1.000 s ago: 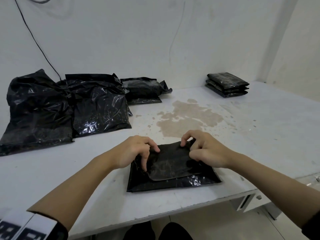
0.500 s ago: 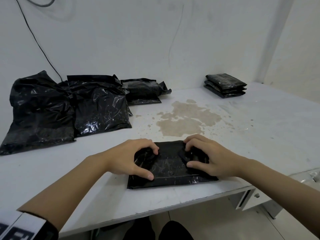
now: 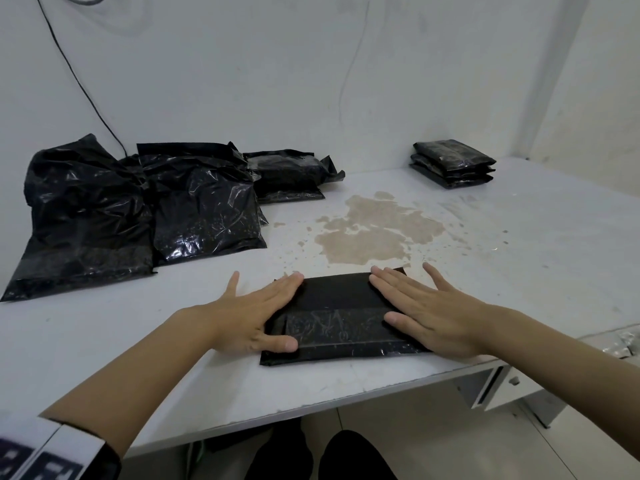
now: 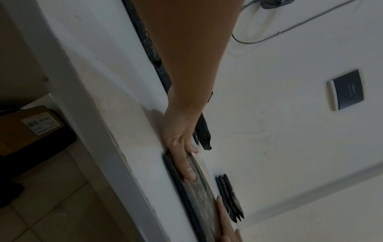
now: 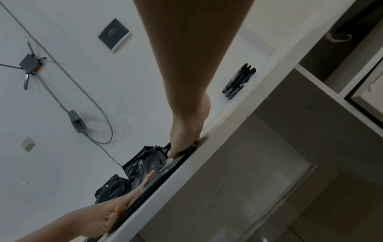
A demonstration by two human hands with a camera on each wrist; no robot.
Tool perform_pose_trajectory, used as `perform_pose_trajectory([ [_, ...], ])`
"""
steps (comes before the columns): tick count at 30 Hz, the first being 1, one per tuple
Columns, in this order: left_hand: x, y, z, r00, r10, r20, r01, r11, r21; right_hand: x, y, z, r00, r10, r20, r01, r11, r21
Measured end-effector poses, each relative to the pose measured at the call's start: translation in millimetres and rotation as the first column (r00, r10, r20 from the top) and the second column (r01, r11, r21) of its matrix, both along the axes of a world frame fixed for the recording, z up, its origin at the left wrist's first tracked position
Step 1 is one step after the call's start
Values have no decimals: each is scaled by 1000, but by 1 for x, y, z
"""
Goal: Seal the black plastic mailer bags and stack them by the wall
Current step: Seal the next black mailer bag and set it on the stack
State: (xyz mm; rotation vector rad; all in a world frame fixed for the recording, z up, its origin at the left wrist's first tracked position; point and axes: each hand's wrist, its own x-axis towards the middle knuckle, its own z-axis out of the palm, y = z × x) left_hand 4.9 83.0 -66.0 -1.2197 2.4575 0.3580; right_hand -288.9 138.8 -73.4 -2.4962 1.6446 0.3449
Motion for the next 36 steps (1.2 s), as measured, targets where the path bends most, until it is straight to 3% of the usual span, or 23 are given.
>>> perform_pose_trajectory([
  [4,6,-3,-1,999,10,34,-10,1000,4,4,2,0,999,-41,-14,41,999,-2],
  [8,4,-3,17,975,196,-106,-190,980,62,10,4,7,994,-105,30,105,994,12],
  [11,-16,4,30,972,146,-184,-155,987,-35,23,5,18,987,-157,25,158,986,-44],
  [14,-44,18,23,949,13,-315,-76,979,-188,46,8,24,953,-186,241,213,973,-92],
  [17,-57,28,-3,963,-29,-269,-47,962,-269,67,13,12,832,-246,497,361,920,-149],
  [21,-62,34,-20,950,102,-295,-157,974,-166,66,10,-18,901,-268,342,335,930,-153],
  [27,-100,44,-24,937,189,-294,-234,964,-126,18,-3,-16,959,-158,236,194,971,-141],
  [36,-93,32,-20,945,144,-295,-183,977,-107,14,0,-18,883,-288,370,336,940,-68],
])
